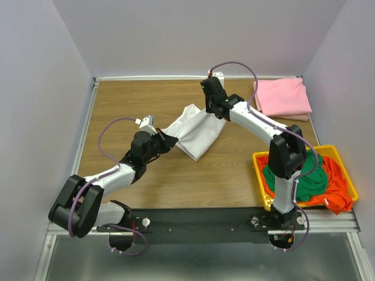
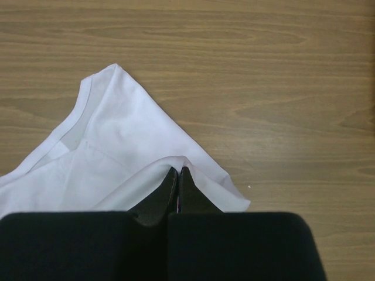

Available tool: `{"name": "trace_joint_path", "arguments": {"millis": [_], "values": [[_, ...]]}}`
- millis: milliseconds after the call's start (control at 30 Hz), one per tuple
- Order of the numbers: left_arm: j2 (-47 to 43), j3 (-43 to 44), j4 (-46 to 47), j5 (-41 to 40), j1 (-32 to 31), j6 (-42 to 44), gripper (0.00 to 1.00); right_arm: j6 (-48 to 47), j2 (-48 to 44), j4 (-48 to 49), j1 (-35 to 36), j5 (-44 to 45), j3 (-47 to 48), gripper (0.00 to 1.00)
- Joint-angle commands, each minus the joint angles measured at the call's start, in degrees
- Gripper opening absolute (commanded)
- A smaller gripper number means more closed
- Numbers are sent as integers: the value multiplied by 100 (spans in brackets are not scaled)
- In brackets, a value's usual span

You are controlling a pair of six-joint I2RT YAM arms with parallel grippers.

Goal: Fold and stack the t-shirts
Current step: Fold the tshirt

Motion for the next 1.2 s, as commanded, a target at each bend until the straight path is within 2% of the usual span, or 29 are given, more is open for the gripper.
{"name": "trace_joint_path", "arguments": {"millis": [0, 133, 233, 333, 433, 600, 733, 933, 1167], "values": [[76, -238, 141, 233, 263, 118, 0, -206, 393, 145, -106, 95, 479, 0], [190, -239, 194, 391, 352, 258, 0, -206, 394, 136, -106, 77, 524, 0], [331, -142, 150, 681, 361, 443, 0, -92, 10, 136, -114, 59, 86, 0], [419, -98, 132, 1155, 361, 662, 0, 40, -466, 136, -106, -239, -652, 0], [323, -98, -52, 1288, 326, 943, 0, 250, -1134, 136, -88, -538, -1521, 0], [-195, -204, -649, 1218, 142, 1234, 0, 671, -2294, 40, -36, -784, -2839, 0], [-433, -142, -1299, 1026, -201, 1375, 0, 1006, -2945, -144, 61, -1258, -3499, 1], [-889, -230, -1783, 682, -904, 1182, 0, 1568, -3508, -452, 500, -1347, -4028, 0], [-1558, -406, -2267, 524, -1221, 971, 0, 2236, -4017, -891, 1054, -1154, -4617, 0]]}}
